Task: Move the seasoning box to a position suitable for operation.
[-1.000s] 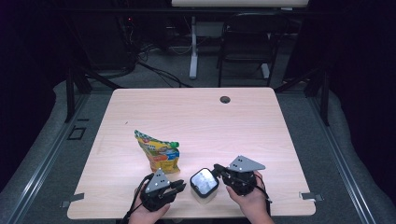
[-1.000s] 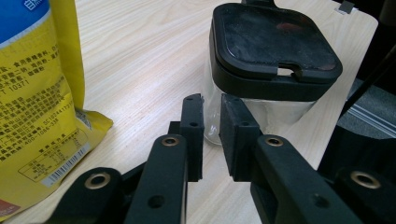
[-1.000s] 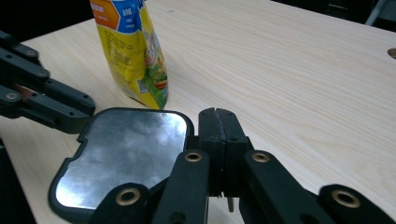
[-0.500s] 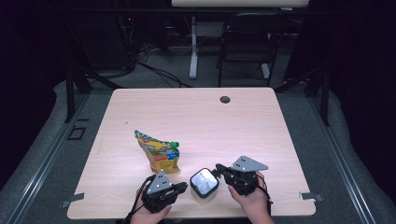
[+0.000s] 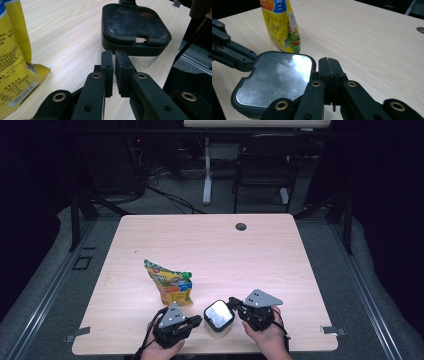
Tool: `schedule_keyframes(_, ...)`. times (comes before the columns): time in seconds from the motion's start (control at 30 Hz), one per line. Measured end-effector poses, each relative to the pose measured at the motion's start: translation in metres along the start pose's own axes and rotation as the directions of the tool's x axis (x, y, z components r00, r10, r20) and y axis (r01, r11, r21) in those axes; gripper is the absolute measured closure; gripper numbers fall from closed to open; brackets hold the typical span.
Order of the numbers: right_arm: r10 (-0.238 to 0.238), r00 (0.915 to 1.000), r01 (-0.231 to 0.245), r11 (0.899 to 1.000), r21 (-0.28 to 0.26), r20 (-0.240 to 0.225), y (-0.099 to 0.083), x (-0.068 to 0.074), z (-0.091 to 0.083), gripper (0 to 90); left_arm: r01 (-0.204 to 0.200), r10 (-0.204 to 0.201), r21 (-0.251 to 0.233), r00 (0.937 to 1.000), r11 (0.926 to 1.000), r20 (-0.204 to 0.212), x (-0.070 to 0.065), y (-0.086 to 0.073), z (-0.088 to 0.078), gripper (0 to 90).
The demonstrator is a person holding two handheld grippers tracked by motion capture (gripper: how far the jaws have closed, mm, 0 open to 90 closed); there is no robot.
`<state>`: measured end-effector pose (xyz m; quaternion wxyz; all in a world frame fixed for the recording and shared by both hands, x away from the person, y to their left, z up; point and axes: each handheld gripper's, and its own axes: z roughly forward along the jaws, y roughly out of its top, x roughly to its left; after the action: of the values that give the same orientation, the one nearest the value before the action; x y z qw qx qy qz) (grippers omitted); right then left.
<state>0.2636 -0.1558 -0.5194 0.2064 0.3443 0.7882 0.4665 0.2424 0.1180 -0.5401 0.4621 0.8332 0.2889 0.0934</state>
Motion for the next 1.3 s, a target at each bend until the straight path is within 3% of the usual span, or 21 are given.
schedule_keyframes(0.13, 0.024, 0.9997, -0.024, 1.0, -0.002, 0.006, -0.002, -0.003, -0.001, 90.0, 0.002, -0.002, -0.007, 1.0, 1.0, 0.001, -0.001, 0.001, 0.0, 84.7)
schedule_keyframes(0.73, 0.012, 0.9999, -0.012, 1.0, -0.009, 0.005, -0.003, 0.001, 0.0, 90.0, -0.018, 0.019, -0.031, 0.9995, 0.9994, 0.027, -0.009, 0.008, -0.003, 86.2)
schedule_keyframes(0.93, 0.024, 0.9997, -0.024, 1.0, -0.019, 0.005, -0.003, 0.002, 0.0, 90.0, -0.005, 0.007, -0.047, 0.9994, 0.9989, 0.033, -0.009, 0.011, -0.003, 86.3)
schedule_keyframes(1.13, 0.034, 0.9994, -0.034, 0.999, -0.021, 0.003, -0.004, 0.001, 0.0, 90.0, -0.023, 0.024, -0.02, 0.9988, 0.9995, 0.042, -0.011, 0.013, 0.001, 88.9)
schedule_keyframes(1.3, 0.034, 0.9994, -0.034, 0.999, -0.019, 0.004, -0.004, 0.001, 0.0, 90.0, -0.004, 0.005, -0.024, 0.999, 0.9997, 0.044, -0.011, 0.015, 0.003, 89.4)
